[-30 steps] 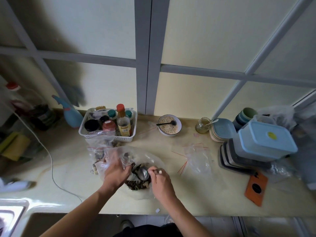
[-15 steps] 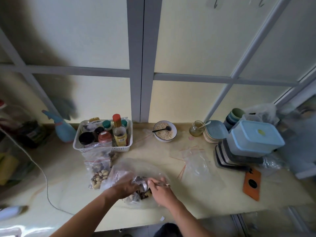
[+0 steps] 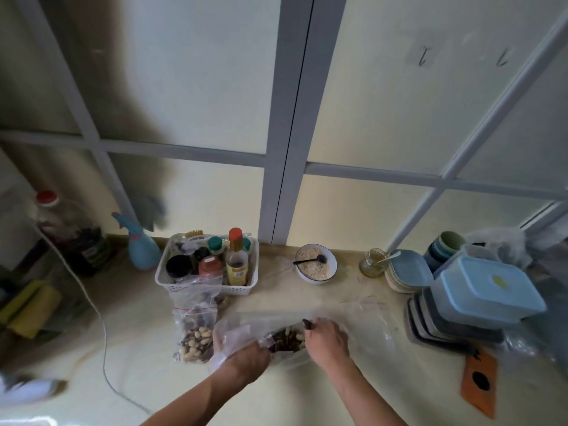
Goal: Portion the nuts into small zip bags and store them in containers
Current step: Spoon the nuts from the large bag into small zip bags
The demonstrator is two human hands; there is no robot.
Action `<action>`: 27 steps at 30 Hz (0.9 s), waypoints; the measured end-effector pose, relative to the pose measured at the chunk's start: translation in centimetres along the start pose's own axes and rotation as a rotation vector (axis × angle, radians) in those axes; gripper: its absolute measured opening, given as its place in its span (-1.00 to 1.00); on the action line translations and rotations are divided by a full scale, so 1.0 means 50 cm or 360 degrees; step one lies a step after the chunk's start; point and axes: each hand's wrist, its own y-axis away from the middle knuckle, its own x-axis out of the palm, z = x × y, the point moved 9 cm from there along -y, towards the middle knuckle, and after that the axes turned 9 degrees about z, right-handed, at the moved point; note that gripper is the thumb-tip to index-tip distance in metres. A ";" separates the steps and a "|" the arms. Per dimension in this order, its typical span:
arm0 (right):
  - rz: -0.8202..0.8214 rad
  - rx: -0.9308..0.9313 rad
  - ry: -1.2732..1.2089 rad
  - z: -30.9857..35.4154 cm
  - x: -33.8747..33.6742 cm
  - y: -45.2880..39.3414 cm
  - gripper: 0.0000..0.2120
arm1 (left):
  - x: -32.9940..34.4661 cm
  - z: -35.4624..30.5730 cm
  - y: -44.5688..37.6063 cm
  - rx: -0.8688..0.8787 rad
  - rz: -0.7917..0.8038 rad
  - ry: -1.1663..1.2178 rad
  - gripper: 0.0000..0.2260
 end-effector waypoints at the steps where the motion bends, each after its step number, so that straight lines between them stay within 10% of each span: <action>1: 0.0018 0.0033 0.0017 -0.002 0.003 0.001 -0.64 | -0.011 -0.011 0.007 0.0099 -0.0063 0.0009 -0.64; 10: -0.0269 0.0089 -0.0518 -0.013 0.032 0.038 -0.89 | -0.036 0.040 0.042 0.0110 -0.0475 0.0455 -0.64; 17: -0.0858 0.0029 -0.0794 -0.015 0.012 0.123 -0.64 | 0.015 0.027 0.043 0.0225 -0.0257 0.0687 -0.51; 20: -0.0893 -0.0075 -0.0871 -0.016 0.013 0.139 -0.75 | -0.008 0.020 0.067 0.0323 -0.0374 0.0692 -0.77; 27: -0.0902 -0.0341 -0.0581 0.008 0.028 0.132 -0.71 | 0.054 0.024 0.030 0.0309 -0.0026 0.0657 -0.66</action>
